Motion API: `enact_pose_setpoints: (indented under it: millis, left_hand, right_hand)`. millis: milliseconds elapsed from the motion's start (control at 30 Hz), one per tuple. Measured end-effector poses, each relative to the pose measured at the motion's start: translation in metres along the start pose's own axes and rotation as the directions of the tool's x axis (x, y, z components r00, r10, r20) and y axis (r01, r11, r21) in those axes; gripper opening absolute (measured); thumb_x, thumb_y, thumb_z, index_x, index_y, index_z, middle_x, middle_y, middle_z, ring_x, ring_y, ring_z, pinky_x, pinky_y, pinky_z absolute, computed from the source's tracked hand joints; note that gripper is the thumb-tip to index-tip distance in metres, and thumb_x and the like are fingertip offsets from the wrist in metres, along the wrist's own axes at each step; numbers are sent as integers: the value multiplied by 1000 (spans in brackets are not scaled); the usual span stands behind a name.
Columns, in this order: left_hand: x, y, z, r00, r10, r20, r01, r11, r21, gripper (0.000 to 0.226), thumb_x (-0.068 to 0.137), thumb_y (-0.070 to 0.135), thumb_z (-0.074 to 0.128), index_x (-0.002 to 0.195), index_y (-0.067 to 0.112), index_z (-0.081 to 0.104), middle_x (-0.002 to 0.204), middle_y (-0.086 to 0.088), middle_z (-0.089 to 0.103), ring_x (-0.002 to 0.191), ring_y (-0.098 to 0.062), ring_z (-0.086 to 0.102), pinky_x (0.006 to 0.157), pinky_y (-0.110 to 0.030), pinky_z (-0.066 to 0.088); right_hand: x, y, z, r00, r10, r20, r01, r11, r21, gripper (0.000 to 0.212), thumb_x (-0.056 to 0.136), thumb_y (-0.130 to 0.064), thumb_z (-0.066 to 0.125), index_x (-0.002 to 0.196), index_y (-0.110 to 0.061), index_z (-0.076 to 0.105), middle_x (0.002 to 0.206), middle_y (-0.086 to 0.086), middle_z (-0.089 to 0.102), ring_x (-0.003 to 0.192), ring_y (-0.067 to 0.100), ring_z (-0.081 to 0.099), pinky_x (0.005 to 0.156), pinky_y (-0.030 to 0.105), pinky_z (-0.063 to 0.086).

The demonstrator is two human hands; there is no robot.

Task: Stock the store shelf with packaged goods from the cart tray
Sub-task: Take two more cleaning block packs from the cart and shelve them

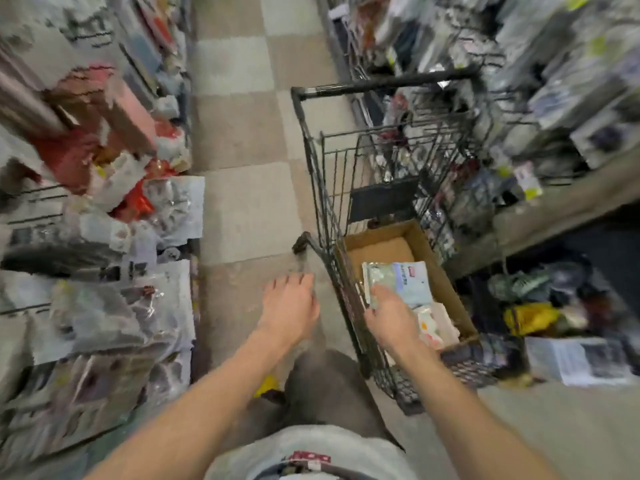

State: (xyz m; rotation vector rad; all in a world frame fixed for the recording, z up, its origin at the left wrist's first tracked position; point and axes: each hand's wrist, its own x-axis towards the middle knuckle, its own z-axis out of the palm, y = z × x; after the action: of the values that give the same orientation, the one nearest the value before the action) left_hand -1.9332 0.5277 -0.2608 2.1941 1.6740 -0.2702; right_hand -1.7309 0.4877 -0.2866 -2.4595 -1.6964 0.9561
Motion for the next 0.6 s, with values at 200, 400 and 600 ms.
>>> enact_pose_setpoints:
  millis: [200,400,600]
  left_hand:
    - [67,40,-16,944,325,64,-329,942,66,46,100,39,47,141,20,53,137,-6,61,128,-32,54,109,-42,41]
    - [145,90,-16,852,492,180,-520,833,186,33,100,38,46,122,15,57,124,-8,64,116,-33,59,102,-43,44]
    - [211,132,-4,785,528,324,-610,749,257,39,101,43,45,129,16,54,130,-9,61,121,-33,57,103,-43,43]
  right_hand:
    - [7,34,-4,951,301,-71,-288,946,151,45,96,-26,56,138,-10,55,139,13,57,129,32,54,104,39,45]
    - [51,69,2,870,491,-45,-457,837,302,42,96,-22,57,136,-7,56,138,12,59,127,30,55,105,37,45]
    - [104,98,8,764,644,47,-601,683,415,34,92,-25,56,122,-11,63,119,12,67,109,30,63,88,35,51]
